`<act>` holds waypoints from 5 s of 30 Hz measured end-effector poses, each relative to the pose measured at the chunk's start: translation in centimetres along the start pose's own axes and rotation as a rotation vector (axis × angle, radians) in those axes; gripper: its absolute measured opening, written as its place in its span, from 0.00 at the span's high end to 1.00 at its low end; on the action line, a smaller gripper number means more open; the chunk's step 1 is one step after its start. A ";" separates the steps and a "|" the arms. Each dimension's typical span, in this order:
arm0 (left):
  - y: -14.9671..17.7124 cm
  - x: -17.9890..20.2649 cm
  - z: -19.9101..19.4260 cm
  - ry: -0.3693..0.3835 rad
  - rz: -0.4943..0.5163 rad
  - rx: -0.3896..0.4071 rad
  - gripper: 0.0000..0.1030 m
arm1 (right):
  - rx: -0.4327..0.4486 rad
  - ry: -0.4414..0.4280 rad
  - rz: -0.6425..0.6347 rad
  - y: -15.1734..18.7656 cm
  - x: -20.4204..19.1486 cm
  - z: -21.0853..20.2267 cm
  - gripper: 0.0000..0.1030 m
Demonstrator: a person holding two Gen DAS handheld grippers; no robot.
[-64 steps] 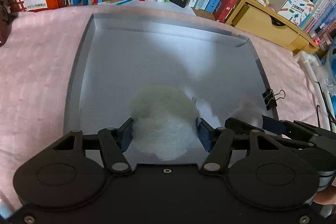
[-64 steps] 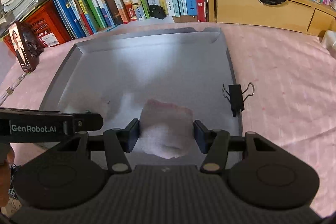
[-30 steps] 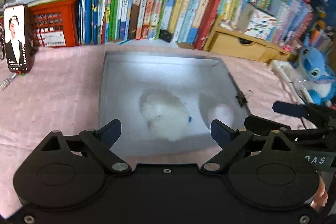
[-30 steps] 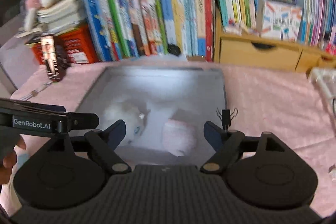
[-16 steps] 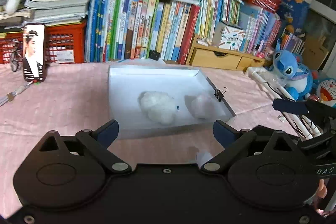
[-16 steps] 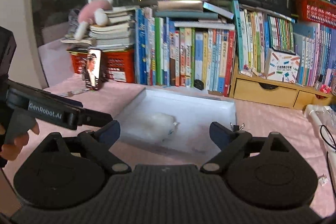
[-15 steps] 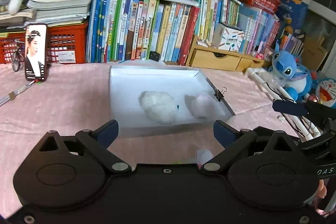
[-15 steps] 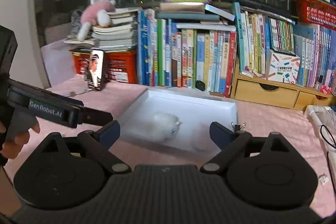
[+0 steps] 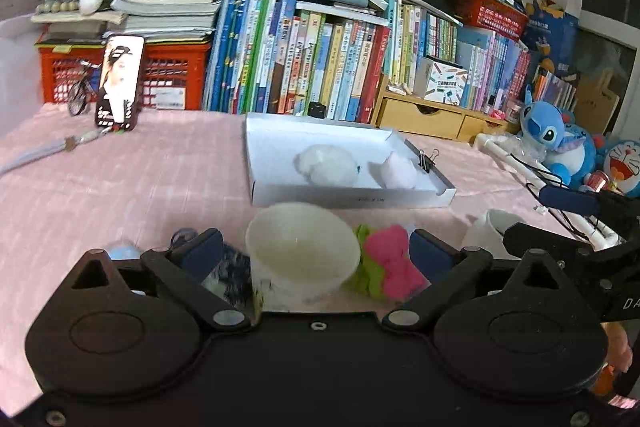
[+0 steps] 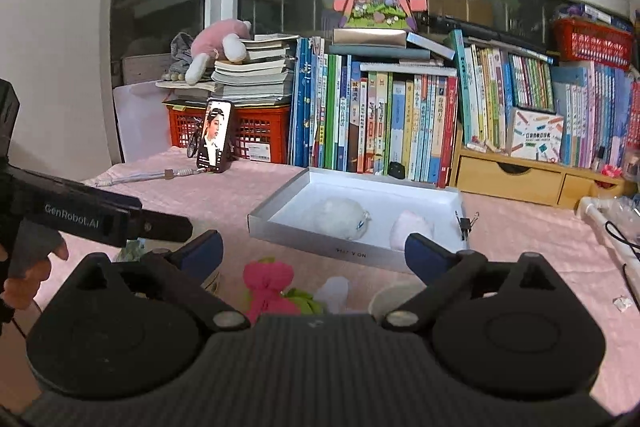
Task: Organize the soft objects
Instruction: 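Withdraw both tools from the box toward the remaining soft items, then grasp the green gingham bundle with the left tool while the right tool grasps the purple plush, then carry the gingham bundle with the left tool while the right tool carries the plush to the box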
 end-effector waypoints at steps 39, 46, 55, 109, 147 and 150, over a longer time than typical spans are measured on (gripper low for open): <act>8.0 -6.3 0.3 -0.272 -0.070 0.222 0.00 | -0.016 0.108 0.031 8.9 -6.2 1.0 0.01; 8.3 -6.5 1.1 -0.297 -0.068 0.233 0.01 | -0.023 0.113 0.048 9.0 -6.1 1.8 0.02; 8.2 -6.6 1.8 -0.281 -0.079 0.233 0.11 | -0.020 0.121 0.049 9.0 -6.3 2.6 0.06; 6.2 -3.3 -2.3 -0.295 -0.011 0.296 0.65 | 0.086 0.153 0.049 7.0 -6.2 0.4 0.49; -9.8 2.9 3.1 -0.103 0.096 0.135 0.66 | 0.194 0.180 0.174 -3.7 6.2 1.5 0.50; -11.0 3.9 5.1 -0.110 0.109 0.084 0.66 | 0.162 0.179 0.196 -4.4 8.0 2.8 0.50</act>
Point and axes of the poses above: each gripper's, at about its wrist camera, not at the fingertips, and z roughly the way its jaws point, x to its right, y to its underside, the point moved 1 cm from there along z, roughly the way its jaws point, and after that the axes turned 15 degrees about -z, right-handed, at the moved point
